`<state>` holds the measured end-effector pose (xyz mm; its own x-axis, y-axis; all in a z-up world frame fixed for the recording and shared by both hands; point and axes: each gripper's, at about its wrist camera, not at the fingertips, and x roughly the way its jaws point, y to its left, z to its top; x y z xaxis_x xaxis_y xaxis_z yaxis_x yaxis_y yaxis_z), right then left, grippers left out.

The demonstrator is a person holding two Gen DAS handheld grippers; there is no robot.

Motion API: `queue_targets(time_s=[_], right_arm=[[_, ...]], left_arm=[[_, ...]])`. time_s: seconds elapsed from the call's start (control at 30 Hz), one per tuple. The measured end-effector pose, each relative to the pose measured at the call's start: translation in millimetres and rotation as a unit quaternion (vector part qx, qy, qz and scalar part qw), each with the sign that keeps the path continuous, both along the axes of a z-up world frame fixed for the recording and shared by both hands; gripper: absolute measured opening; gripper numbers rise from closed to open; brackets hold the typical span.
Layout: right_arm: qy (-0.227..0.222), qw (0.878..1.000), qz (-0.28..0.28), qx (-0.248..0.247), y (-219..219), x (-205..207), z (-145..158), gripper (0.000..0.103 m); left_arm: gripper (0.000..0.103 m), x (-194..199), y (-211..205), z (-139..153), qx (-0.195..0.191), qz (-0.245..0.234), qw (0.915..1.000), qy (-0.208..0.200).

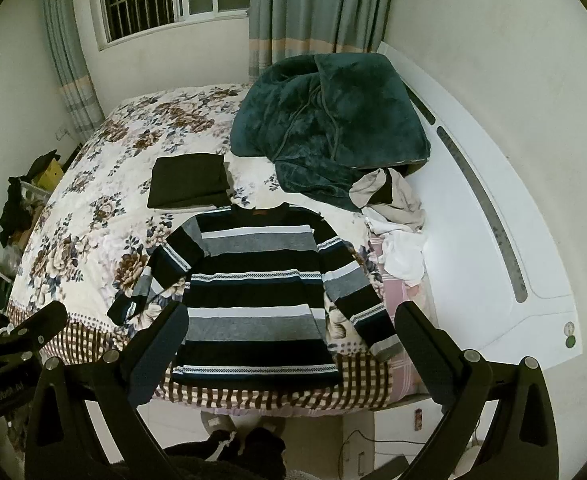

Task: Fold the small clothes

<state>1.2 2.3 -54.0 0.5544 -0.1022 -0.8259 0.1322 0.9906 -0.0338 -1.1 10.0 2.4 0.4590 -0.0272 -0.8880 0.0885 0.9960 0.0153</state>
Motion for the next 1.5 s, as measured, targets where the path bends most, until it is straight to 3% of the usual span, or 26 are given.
queue_targets(time_s=[0.87, 1.27, 1.4, 1.5], right_arm=[[-0.003, 1.0, -0.001, -0.001, 1, -3, 0, 0.103], [0.009, 1.0, -0.01, 0.019, 6, 13, 14, 0.103], [0.028, 0.998, -0.039, 0.044, -20, 21, -21, 0.103], [0.051, 0.992, -0.101, 0.058, -55, 35, -64, 0.103]], left_arm=[[0.103, -2, -12, 9, -0.008, 0.0, 0.9999, -0.013], [0.103, 5, -4, 1, -0.006, -0.003, 0.9999, -0.014], [0.103, 28, -4, -26, 0.023, -0.01, 0.9991, -0.035], [0.103, 51, -3, -61, 0.041, -0.014, 0.9979, -0.048]])
